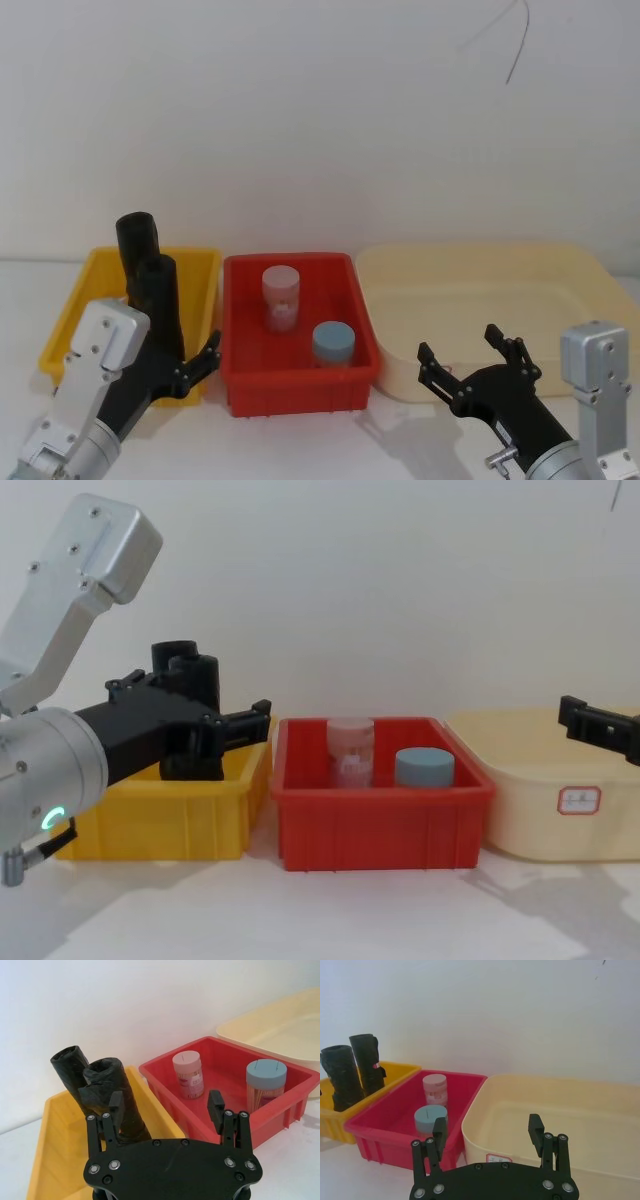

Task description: Pick up the garbage bag with the one hand and transfer it to the other hand.

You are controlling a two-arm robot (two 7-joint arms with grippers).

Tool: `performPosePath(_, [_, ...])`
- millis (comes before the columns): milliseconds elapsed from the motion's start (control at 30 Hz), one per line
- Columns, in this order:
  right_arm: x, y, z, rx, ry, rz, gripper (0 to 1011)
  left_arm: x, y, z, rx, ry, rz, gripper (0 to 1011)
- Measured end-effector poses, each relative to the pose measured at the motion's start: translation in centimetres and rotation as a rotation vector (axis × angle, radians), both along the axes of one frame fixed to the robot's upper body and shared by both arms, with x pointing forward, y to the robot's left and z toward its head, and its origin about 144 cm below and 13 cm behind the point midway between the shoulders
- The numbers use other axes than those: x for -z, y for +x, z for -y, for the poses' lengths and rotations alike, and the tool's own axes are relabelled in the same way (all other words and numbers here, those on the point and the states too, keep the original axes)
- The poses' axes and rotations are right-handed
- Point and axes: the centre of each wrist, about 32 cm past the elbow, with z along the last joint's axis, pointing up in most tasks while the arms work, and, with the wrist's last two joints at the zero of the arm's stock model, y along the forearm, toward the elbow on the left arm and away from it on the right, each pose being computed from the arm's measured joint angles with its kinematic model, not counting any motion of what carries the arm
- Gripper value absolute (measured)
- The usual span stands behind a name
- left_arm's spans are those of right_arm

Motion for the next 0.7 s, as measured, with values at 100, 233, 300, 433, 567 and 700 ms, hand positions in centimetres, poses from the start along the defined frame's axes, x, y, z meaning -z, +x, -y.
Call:
performPosePath(100, [0.00, 0.00, 0.00, 0.000, 0.000, 0.000, 1001, 0.00, 0.00, 0.00, 0.000, 0.000, 0.000, 1001])
performPosePath(233, [0.00, 0.00, 0.00, 0.000, 0.000, 0.000, 1001, 0.00, 0.00, 0.00, 0.000, 0.000, 0.000, 1002])
performPosePath(300, [0.00, 0.00, 0.00, 0.000, 0.000, 0.000, 1001, 0.00, 0.00, 0.00, 0.000, 0.000, 0.000, 1001])
performPosePath(433, [0.00, 0.00, 0.00, 0.000, 0.000, 0.000, 1001, 0.00, 0.00, 0.00, 0.000, 0.000, 0.000, 1001])
performPosePath(567, [0.00, 0.00, 0.00, 0.000, 0.000, 0.000, 1002, 0.00, 0.00, 0.00, 0.000, 0.000, 0.000, 1001])
performPosePath(700, [0.00, 0.00, 0.00, 0.000, 0.000, 0.000, 1001, 0.00, 0.00, 0.00, 0.000, 0.000, 0.000, 1002])
